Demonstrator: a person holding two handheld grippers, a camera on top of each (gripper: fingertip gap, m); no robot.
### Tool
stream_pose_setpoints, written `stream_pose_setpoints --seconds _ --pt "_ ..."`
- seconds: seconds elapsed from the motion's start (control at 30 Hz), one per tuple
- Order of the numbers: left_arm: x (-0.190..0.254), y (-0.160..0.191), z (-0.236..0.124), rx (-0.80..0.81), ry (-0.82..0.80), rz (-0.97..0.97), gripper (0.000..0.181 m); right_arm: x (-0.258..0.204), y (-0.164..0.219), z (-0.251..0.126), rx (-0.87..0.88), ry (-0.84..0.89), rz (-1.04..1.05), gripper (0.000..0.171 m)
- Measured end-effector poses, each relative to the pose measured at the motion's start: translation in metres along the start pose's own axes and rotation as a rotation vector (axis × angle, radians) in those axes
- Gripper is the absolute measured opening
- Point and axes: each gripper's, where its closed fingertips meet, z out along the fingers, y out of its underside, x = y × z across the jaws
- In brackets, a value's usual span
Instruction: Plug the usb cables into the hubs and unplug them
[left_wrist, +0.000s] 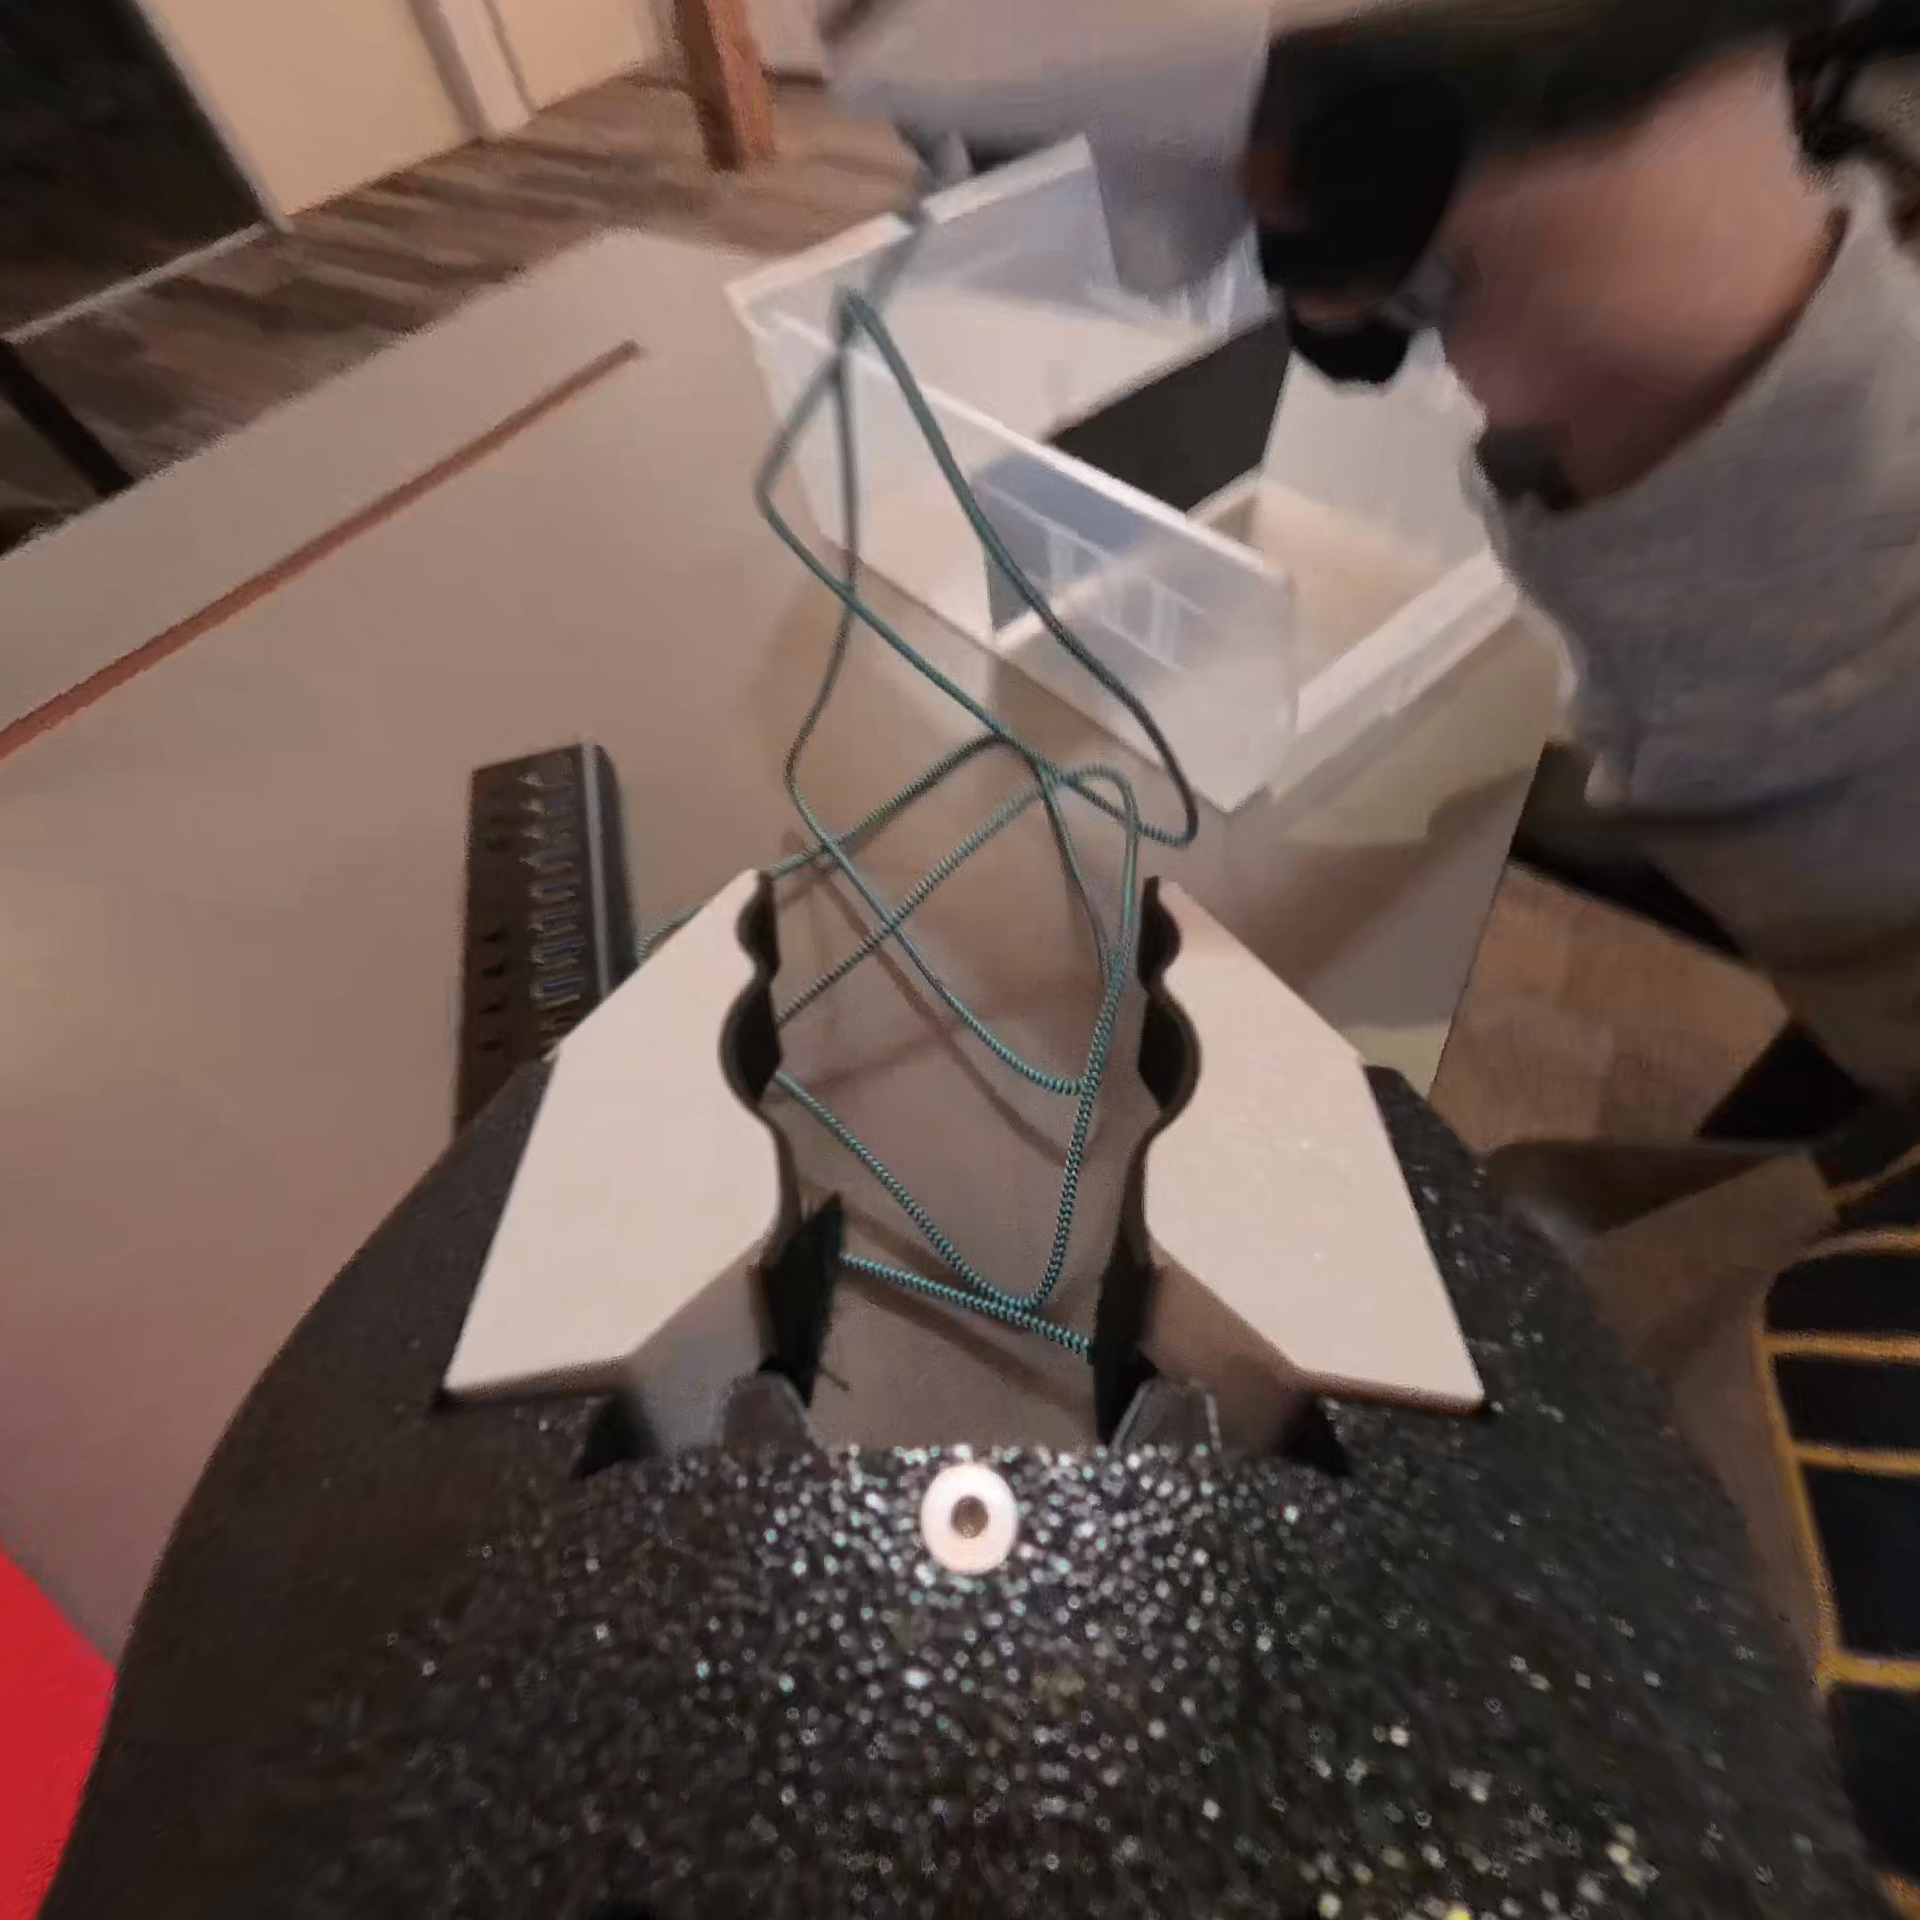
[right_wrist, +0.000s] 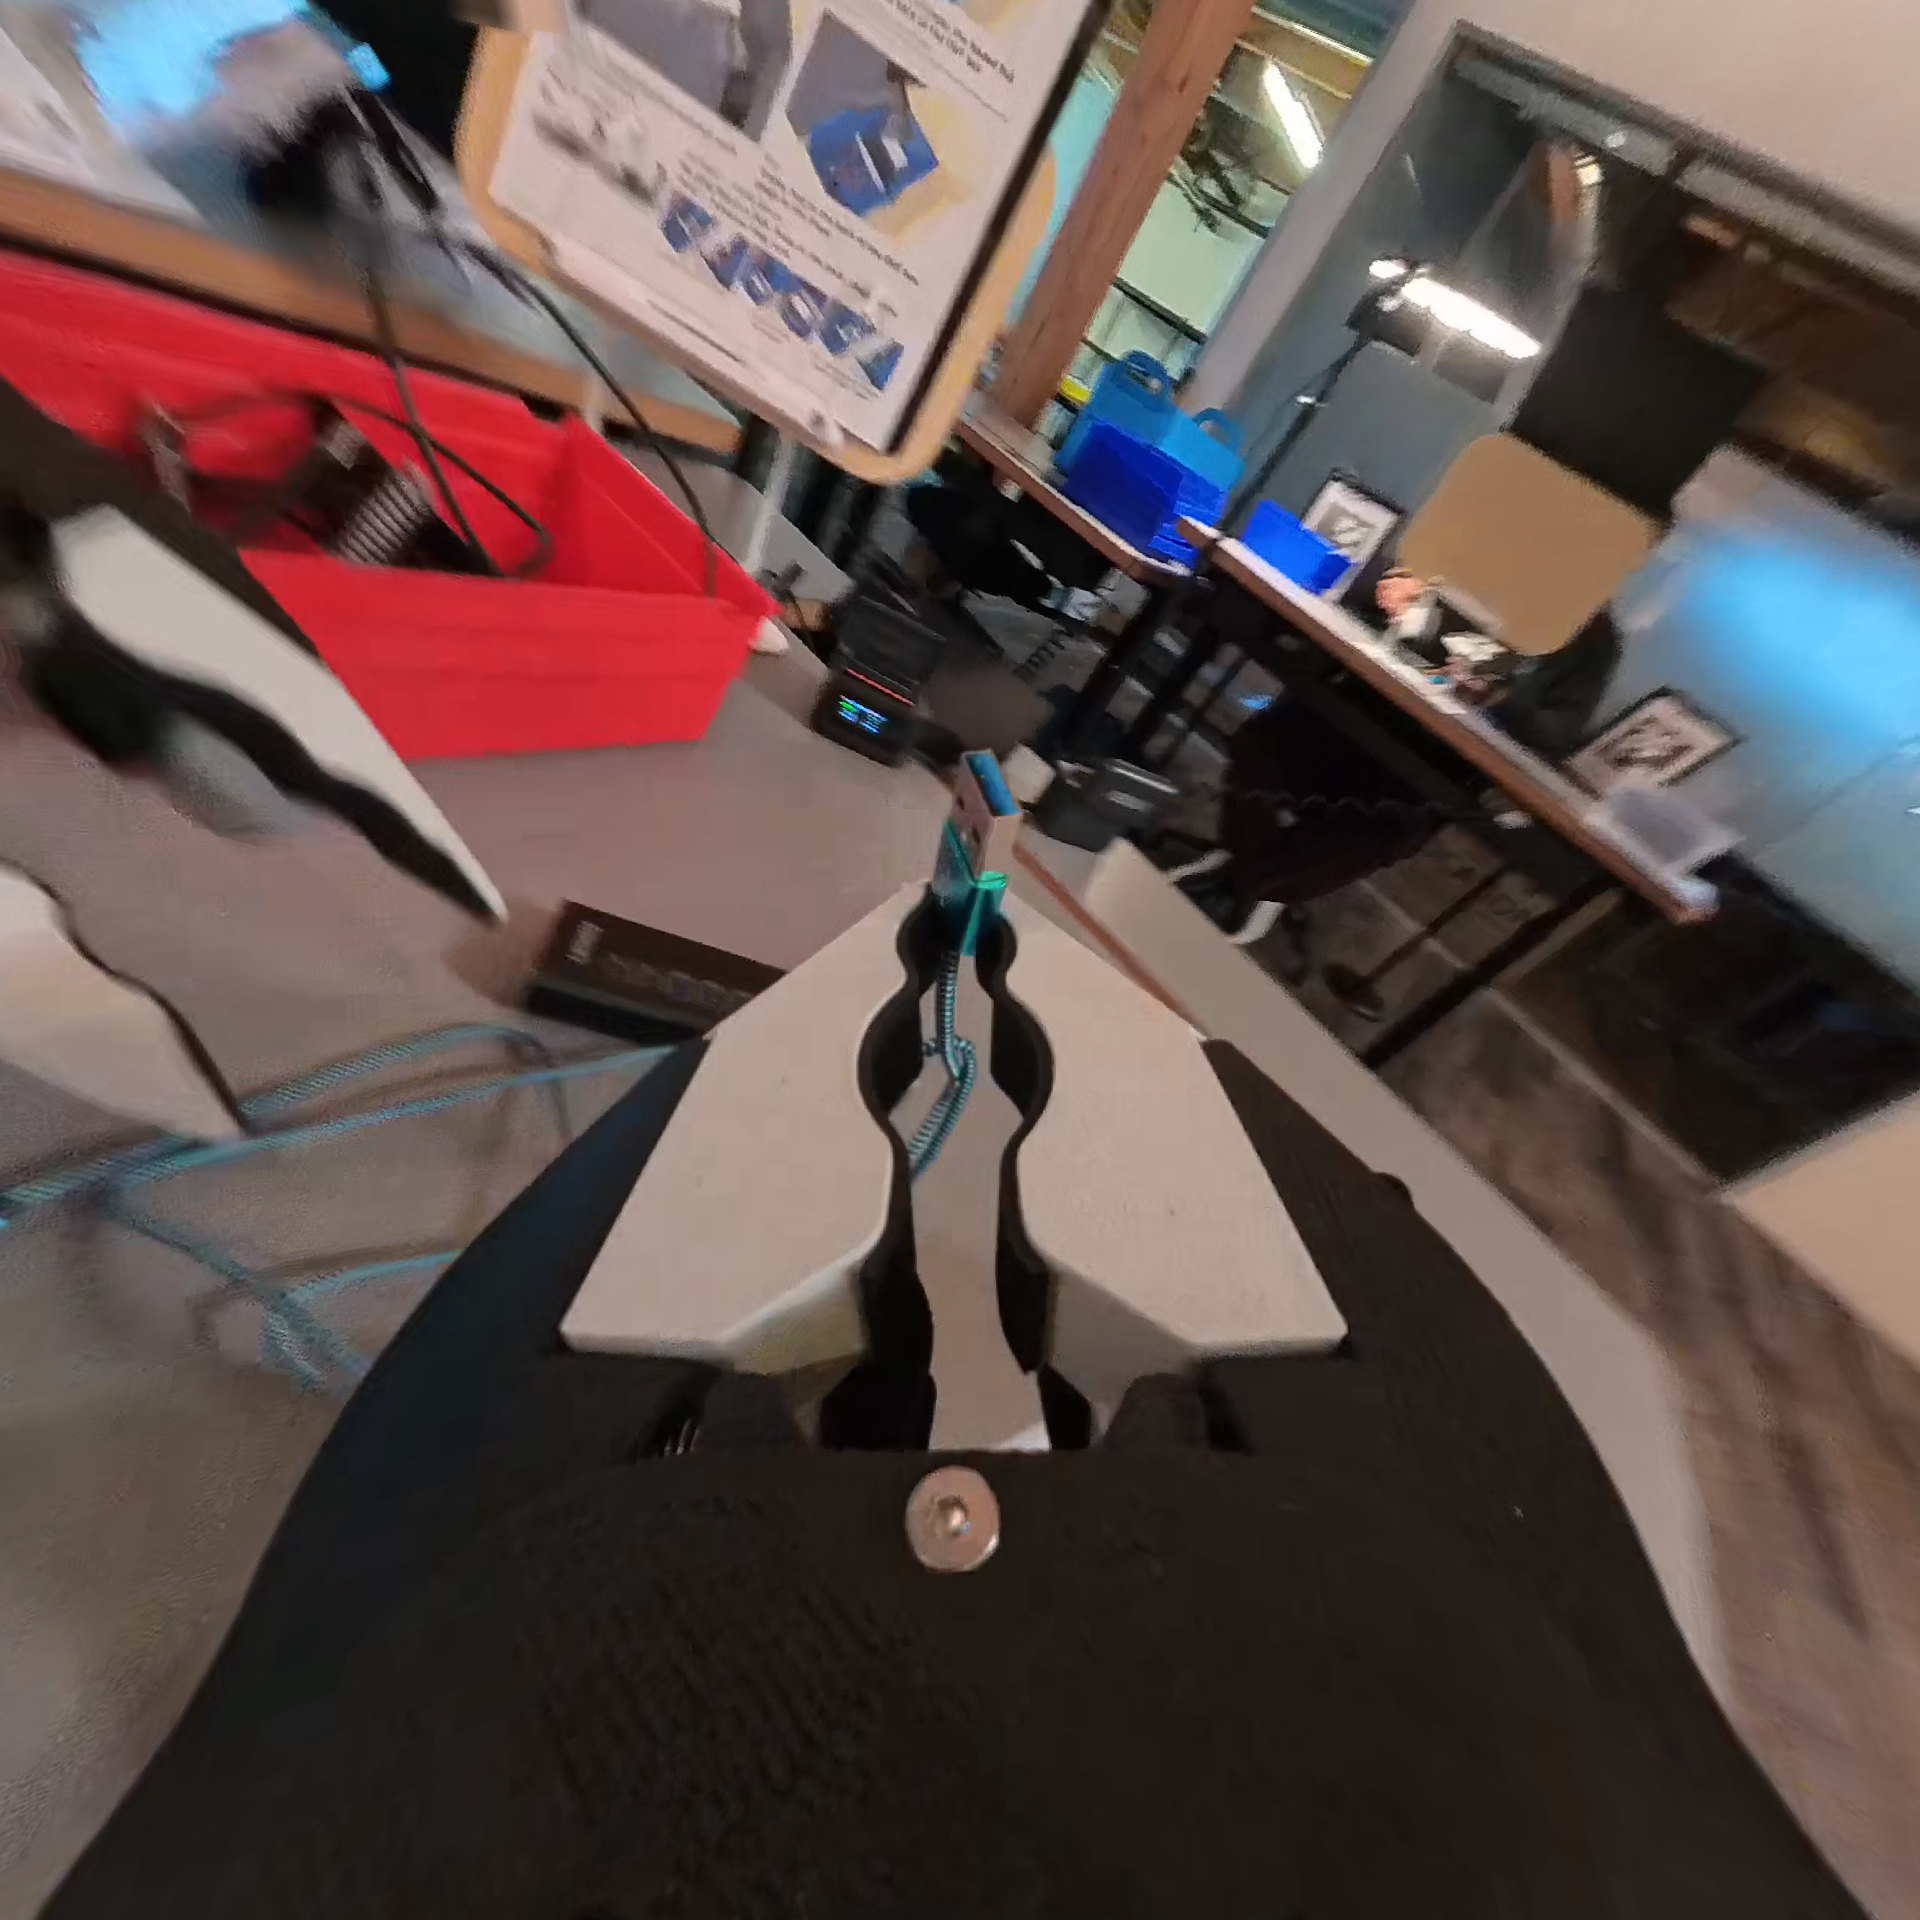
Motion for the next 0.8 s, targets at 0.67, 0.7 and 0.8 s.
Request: stream_pose_setpoints --seconds 0.67,0.7,0.8 --pt "0.024 -0.081 -0.027 0.058 -0.052 0.357 0.029 -0.060 -0.026 0.005 0.129 0.031 -0.640 0.004" --pt "0.024 -0.078 -0.025 0.041 -0.062 0.379 0.029 -0.061 -0.024 0.005 0.124 0.025 -0.647 0.004" --pt "0.020 -0.074 -0.022 0.013 -0.109 0.437 0.029 -0.065 -0.022 0.007 0.118 0.010 -0.660 0.003"
